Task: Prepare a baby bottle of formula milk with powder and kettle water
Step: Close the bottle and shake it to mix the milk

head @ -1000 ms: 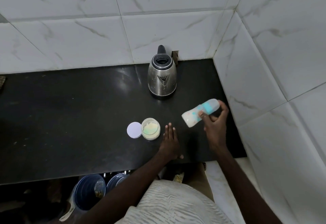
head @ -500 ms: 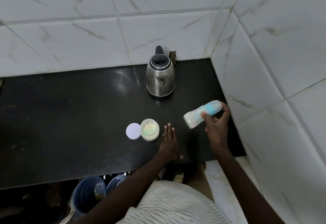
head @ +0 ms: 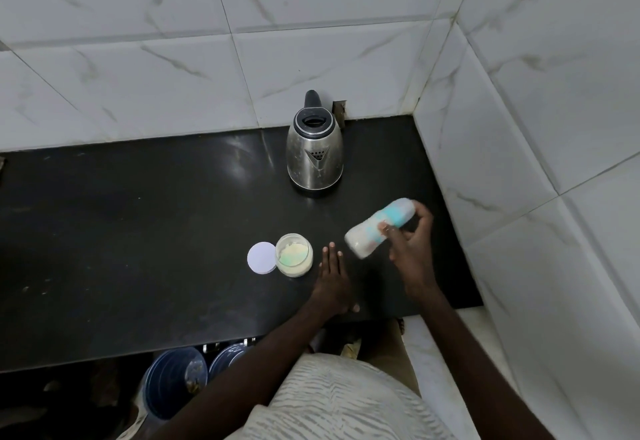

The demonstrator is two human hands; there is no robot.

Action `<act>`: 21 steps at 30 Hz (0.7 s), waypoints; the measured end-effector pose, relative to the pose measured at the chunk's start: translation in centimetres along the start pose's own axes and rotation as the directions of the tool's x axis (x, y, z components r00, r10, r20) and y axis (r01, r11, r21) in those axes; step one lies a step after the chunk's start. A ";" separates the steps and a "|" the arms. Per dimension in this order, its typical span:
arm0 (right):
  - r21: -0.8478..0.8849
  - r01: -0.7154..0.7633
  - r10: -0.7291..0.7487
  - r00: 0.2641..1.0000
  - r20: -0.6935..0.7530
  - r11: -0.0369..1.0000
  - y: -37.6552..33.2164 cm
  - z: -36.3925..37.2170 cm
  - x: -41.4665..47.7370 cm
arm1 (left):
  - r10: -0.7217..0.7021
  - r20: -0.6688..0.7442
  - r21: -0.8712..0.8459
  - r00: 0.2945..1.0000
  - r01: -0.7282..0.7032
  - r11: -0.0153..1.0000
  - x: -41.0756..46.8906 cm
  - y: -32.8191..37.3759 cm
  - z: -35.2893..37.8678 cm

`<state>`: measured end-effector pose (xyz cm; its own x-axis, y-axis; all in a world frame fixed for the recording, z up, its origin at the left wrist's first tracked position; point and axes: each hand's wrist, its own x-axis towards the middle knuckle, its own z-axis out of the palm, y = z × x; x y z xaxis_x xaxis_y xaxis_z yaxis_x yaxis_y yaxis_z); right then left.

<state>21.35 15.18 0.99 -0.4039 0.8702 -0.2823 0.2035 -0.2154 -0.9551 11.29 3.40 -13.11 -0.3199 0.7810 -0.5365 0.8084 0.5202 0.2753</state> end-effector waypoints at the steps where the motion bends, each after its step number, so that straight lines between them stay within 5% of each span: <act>1: -0.077 0.009 -0.001 0.994 0.108 0.997 0.3 0.2 -0.5 | 0.022 -0.009 -0.016 1.000 -0.022 1.000 0.1 -0.1 0.0; 4: -0.150 0.058 -0.026 0.978 0.206 0.987 0.0 0.4 -1.0 | 0.045 -0.021 -0.037 0.999 -0.046 0.998 0.1 -0.1 -0.1; 8: 0.067 0.083 -0.073 0.987 -0.141 0.994 -2.2 0.1 0.0 | -0.014 -0.008 -0.021 1.000 0.014 1.000 -0.2 0.2 -0.1; 10: 0.103 0.079 -0.057 0.978 -0.199 0.992 -2.1 0.0 0.0 | -0.007 -0.015 -0.011 1.000 0.007 1.000 -0.4 0.3 -0.2; 14: -0.081 0.031 -0.021 0.993 0.113 0.996 0.2 0.3 -2.3 | 0.023 -0.020 -0.067 1.000 -0.025 0.997 0.2 -0.4 0.1; 16: -0.112 0.055 -0.037 0.987 0.153 0.992 0.6 0.1 -2.5 | 0.020 -0.030 -0.065 0.999 -0.021 0.998 0.5 -0.5 0.3; 21: 0.170 0.043 0.000 0.970 -0.243 0.985 -2.2 0.2 -0.4 | -0.003 -0.039 -0.035 0.999 0.002 0.999 -0.8 0.4 -0.6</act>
<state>20.93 15.20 3.22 -0.1755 0.9518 -0.2517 0.0314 -0.2501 -0.9677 11.55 3.23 -12.09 -0.3412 0.7923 -0.5057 0.7900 0.5333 0.3025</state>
